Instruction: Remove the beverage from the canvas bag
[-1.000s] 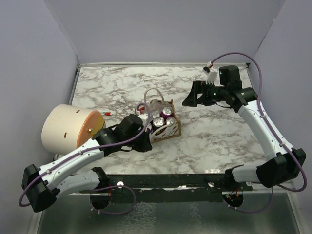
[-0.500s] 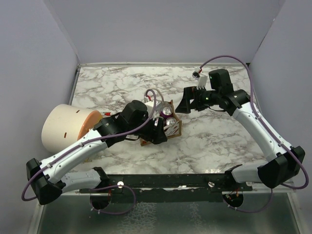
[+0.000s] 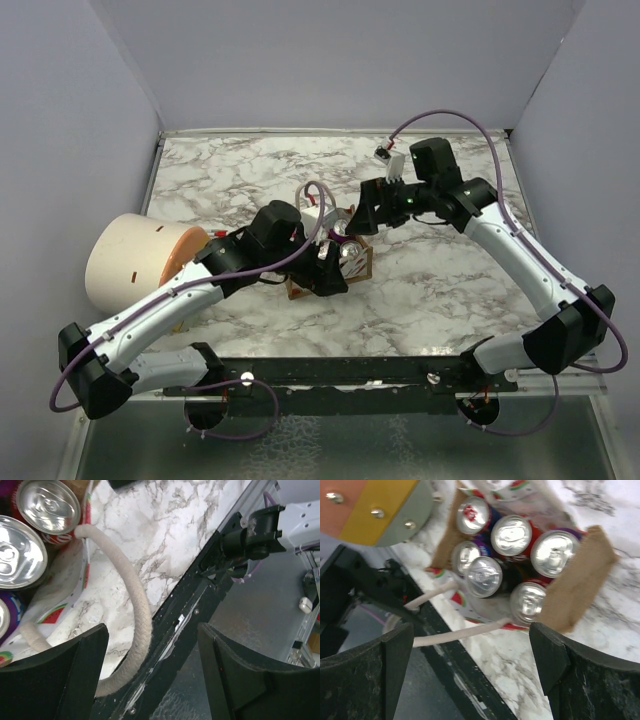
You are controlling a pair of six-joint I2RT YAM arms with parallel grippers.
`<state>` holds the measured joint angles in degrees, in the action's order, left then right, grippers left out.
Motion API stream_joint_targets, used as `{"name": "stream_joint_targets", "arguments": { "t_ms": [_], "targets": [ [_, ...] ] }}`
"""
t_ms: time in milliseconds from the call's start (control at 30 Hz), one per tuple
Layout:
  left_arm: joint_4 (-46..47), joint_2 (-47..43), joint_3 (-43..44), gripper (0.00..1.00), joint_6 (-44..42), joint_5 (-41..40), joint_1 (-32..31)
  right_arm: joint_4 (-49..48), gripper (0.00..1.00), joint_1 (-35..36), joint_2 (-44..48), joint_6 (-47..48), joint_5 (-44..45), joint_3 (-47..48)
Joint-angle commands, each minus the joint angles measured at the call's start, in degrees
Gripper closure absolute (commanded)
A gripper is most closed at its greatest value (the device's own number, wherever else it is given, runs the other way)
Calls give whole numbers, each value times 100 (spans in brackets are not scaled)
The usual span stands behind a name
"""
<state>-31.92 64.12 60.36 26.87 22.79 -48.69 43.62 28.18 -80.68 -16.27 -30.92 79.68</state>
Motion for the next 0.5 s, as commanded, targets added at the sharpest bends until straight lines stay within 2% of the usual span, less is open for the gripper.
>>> {"name": "stream_joint_targets", "arguments": {
  "t_ms": [0,67,133,167,333,467],
  "targets": [
    [-46,-239,432,23,-166,-321,230,-875,3,104,122,-443,-1273,-132],
    [-89,-272,708,19,-186,-607,379,-1344,6,159,130,-728,-1647,-436],
    [-227,-209,1076,4,-270,-935,505,-1548,10,253,45,-765,-1784,-548],
    [-290,-159,1255,3,-332,-1070,550,-1626,12,288,-9,-757,-1849,-595],
    [-479,68,2115,1,-504,-1905,746,-1704,23,426,-206,-488,-2115,-673],
    [-473,252,2496,1,-443,-2818,791,-1497,25,715,-130,-54,-2244,-937]
  ]
}}
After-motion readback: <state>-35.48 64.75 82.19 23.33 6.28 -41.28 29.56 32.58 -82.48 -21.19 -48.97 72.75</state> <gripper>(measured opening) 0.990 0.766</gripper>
